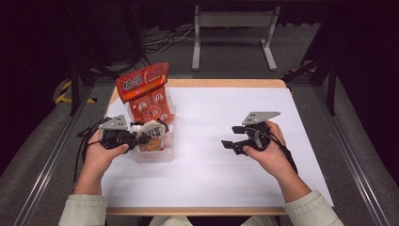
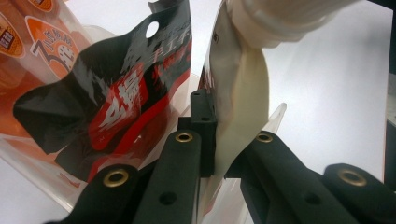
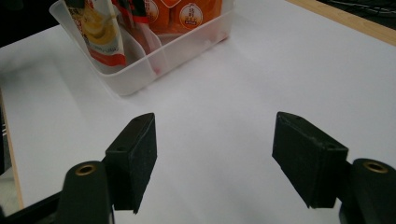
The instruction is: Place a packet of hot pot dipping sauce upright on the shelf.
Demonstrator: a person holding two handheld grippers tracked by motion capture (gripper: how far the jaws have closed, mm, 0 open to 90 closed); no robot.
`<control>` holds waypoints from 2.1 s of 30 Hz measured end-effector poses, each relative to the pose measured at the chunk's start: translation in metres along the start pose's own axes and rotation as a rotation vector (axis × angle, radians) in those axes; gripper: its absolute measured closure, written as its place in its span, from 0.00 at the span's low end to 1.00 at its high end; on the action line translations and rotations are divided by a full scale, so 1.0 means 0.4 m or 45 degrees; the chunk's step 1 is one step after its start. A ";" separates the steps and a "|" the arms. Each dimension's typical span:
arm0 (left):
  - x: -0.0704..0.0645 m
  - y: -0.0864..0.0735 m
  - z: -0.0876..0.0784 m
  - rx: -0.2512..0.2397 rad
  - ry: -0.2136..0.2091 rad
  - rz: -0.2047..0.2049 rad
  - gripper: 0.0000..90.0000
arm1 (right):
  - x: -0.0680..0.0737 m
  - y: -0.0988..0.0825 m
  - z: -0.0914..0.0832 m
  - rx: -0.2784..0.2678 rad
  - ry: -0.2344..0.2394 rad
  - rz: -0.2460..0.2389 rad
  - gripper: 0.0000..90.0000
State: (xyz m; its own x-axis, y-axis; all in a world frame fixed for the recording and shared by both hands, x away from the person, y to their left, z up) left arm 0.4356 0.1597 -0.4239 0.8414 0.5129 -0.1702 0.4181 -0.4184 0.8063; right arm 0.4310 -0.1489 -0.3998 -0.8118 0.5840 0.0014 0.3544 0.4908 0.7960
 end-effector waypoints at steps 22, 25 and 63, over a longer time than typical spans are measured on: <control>0.016 -0.042 -0.005 0.034 0.002 -0.055 0.94 | -0.002 -0.009 0.001 0.000 0.010 0.009 0.34; 0.022 -0.051 -0.009 0.046 0.022 -0.066 0.94 | -0.005 -0.011 -0.002 -0.005 0.006 0.014 0.34; 0.003 -0.107 -0.129 -0.154 0.277 -0.142 0.06 | -0.126 -0.105 -0.173 -0.182 -0.180 0.047 0.22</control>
State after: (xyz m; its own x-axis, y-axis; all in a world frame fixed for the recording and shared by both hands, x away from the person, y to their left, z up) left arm 0.4009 0.2171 -0.4294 0.6937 0.7052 -0.1464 0.4492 -0.2647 0.8533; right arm 0.4248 -0.2437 -0.3915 -0.7226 0.6898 -0.0445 0.3052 0.3762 0.8748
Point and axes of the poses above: each handheld gripper's, and its own axes: z roughly forward along the jaws, y roughly out of its top, x roughly to its left, the point moved 9 cm from there along z, roughly forward along the jaws, and after that the axes turned 4 degrees about -z, right-handed, at the moved point
